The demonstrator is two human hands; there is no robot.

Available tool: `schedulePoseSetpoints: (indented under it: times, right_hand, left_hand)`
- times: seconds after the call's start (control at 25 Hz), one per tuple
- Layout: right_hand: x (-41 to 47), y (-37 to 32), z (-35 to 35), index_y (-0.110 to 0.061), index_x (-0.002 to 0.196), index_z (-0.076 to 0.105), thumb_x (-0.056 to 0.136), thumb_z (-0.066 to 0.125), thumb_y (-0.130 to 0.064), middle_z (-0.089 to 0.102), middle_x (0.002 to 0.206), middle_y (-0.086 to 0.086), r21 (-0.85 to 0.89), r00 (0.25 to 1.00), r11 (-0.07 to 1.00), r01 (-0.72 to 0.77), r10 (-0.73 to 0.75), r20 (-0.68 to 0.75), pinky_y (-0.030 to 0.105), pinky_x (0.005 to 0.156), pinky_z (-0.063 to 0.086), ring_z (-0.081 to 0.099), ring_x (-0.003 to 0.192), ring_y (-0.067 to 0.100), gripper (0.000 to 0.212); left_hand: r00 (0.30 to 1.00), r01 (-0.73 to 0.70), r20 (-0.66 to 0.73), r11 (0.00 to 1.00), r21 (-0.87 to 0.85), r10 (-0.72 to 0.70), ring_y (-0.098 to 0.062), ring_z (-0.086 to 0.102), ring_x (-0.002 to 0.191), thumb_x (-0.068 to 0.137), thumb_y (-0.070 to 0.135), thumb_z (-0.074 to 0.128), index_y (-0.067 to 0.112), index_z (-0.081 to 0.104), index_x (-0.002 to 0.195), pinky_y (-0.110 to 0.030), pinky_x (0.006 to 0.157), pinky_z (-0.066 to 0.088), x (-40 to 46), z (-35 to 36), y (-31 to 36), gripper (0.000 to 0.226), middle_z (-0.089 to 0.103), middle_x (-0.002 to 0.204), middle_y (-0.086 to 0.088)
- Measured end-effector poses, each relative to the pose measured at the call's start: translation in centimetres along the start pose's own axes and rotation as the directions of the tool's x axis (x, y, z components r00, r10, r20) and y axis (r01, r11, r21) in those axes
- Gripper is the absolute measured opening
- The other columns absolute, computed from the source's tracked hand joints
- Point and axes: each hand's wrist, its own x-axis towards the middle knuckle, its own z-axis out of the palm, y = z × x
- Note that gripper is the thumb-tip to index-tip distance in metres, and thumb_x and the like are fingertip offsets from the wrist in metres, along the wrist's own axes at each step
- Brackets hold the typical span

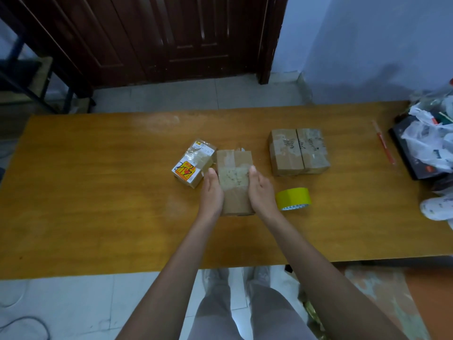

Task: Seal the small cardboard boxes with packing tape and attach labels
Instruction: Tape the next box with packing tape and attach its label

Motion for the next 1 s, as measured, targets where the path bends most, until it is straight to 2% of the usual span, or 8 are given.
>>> schedulePoseSetpoints:
  times: [0.08,0.16,0.24,0.36,0.52,0.8,0.92,1.0]
  right_hand:
    - [0.1,-0.4,-0.5,-0.025,0.107,0.069,0.102,0.027,-0.049,0.071,0.105,-0.001,0.225,0.995,0.970,-0.091,0.078,0.068,0.037,0.085,0.054,0.065,0.101,0.017,0.048]
    - [0.1,-0.7,-0.8,-0.023,0.116,0.066,0.100,0.037,-0.049,0.071,0.110,0.002,0.399,0.982,0.902,-0.166,0.116,0.146,0.035,0.085,0.056,0.068,0.100,0.016,0.042]
    - [0.0,-1.0,-0.8,-0.018,0.120,0.065,0.095,0.048,-0.050,0.072,0.111,0.006,0.528,0.971,0.819,-0.225,0.143,0.193,0.035,0.083,0.057,0.069,0.100,0.018,0.043]
    - [-0.1,-1.5,-0.5,-0.007,0.120,0.065,0.081,0.060,-0.052,0.070,0.112,0.015,0.662,0.958,0.695,-0.282,0.162,0.237,0.041,0.092,0.054,0.066,0.106,0.028,0.060]
    - [-0.3,-1.1,-0.3,-0.005,0.109,0.070,0.079,0.064,-0.051,0.071,0.107,0.018,0.683,0.945,0.655,-0.324,0.261,0.198,0.046,0.093,0.053,0.067,0.103,0.032,0.055]
    - [-0.8,0.0,-0.4,-0.006,0.095,0.070,0.095,0.056,-0.037,0.070,0.101,0.020,0.667,0.944,0.677,-0.310,0.300,0.134,0.043,0.082,0.055,0.068,0.089,0.031,0.034]
    - [-0.8,0.4,-0.8,-0.008,0.089,0.071,0.096,0.056,-0.035,0.073,0.092,0.016,0.554,0.946,0.771,-0.314,0.305,0.111,0.039,0.074,0.057,0.071,0.082,0.026,0.032]
    - [-0.4,0.8,-1.4,-0.015,0.084,0.071,0.099,0.051,-0.034,0.074,0.085,0.008,0.407,0.965,0.879,-0.249,0.262,0.026,0.031,0.065,0.057,0.071,0.078,0.019,0.031]
  left_hand:
    - [0.993,0.099,0.080,0.973,-0.206,-0.084,-0.016,0.055,0.124,0.104,0.048,0.027,0.018,0.049,0.138,-0.036,0.099,0.047,0.3,-0.7,0.1,0.050,0.057,0.136,-0.001]
    - [0.965,0.214,0.231,0.888,-0.408,-0.127,-0.017,0.064,0.114,0.100,0.055,0.033,0.025,0.064,0.126,-0.033,0.086,0.056,0.2,-1.2,0.5,0.051,0.066,0.126,-0.002]
    - [0.936,0.285,0.328,0.827,-0.484,-0.130,-0.016,0.067,0.109,0.097,0.061,0.033,0.030,0.074,0.110,-0.029,0.078,0.057,0.0,-1.1,0.6,0.053,0.069,0.121,-0.002]
    - [0.924,0.326,0.363,0.737,-0.592,-0.117,-0.018,0.067,0.107,0.098,0.061,0.027,0.023,0.075,0.108,-0.031,0.081,0.057,-0.1,-0.3,0.4,0.061,0.070,0.119,-0.005]
    - [0.936,0.305,0.343,0.676,-0.671,-0.081,-0.018,0.071,0.098,0.101,0.053,0.027,0.020,0.078,0.100,-0.030,0.075,0.058,0.1,0.2,-0.6,0.061,0.074,0.108,-0.004]
    - [0.955,0.283,0.248,0.756,-0.590,-0.165,-0.020,0.074,0.083,0.103,0.040,0.040,0.017,0.076,0.092,-0.030,0.062,0.057,0.0,0.5,-2.1,0.044,0.076,0.093,-0.004]
    - [0.957,0.287,0.198,0.803,-0.522,-0.212,-0.021,0.074,0.082,0.103,0.043,0.039,0.016,0.070,0.099,-0.031,0.061,0.058,-0.3,0.6,-1.6,0.042,0.076,0.091,-0.004]
    - [0.962,0.271,0.133,0.836,-0.478,-0.237,-0.026,0.072,0.094,0.102,0.050,0.035,0.016,0.068,0.112,-0.042,0.075,0.060,-0.2,0.5,-1.1,0.048,0.075,0.103,-0.007]
